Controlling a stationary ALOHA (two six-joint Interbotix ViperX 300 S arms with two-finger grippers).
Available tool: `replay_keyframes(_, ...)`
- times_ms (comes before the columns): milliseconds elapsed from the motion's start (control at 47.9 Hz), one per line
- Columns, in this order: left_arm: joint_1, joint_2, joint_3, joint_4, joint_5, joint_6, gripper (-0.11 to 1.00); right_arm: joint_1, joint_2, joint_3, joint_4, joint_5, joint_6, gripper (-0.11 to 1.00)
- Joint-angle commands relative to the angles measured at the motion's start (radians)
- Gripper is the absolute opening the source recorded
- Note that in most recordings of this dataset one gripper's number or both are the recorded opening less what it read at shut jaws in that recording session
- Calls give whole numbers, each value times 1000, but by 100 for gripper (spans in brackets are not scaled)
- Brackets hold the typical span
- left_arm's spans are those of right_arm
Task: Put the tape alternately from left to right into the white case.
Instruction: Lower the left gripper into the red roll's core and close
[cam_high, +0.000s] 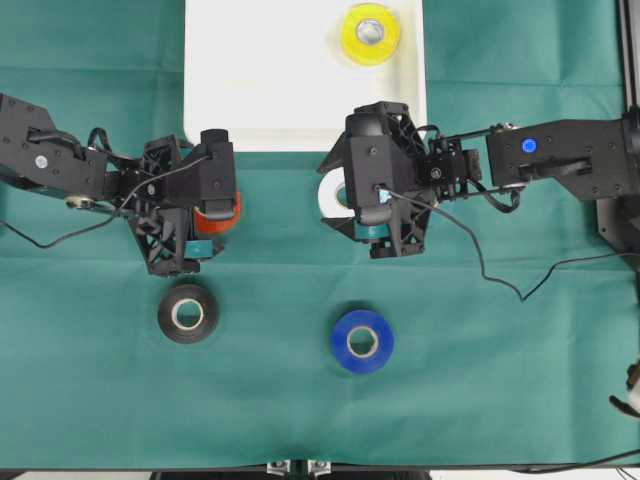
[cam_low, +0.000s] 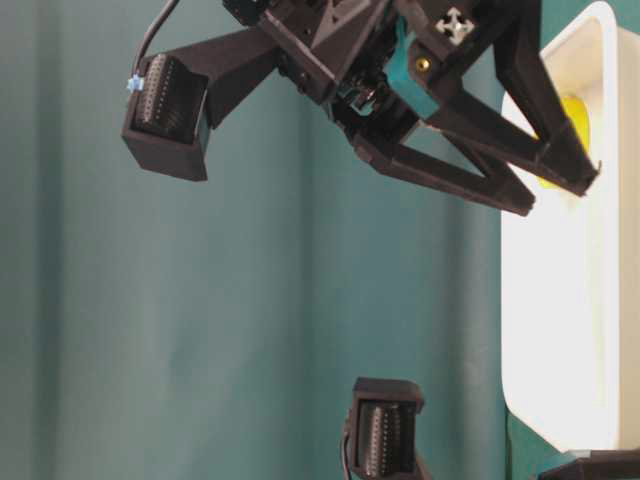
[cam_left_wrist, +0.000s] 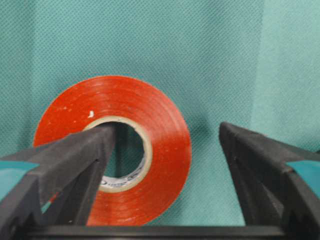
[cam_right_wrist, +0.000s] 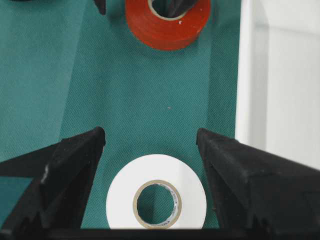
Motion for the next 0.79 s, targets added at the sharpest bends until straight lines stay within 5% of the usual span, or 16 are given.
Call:
replay_keyframes(0,11,-5,-3,2,8,-3,43,3,-15,-9,0,-9,-2,80)
replay_keyframes(313,11,-3,-3,5,94,0,-3,2,-15,-9,0,-9,-2,80)
replay_keyframes(772,11,-28,-32,3,115,0,-3,2,-15,-8,0,-14,-2,80)
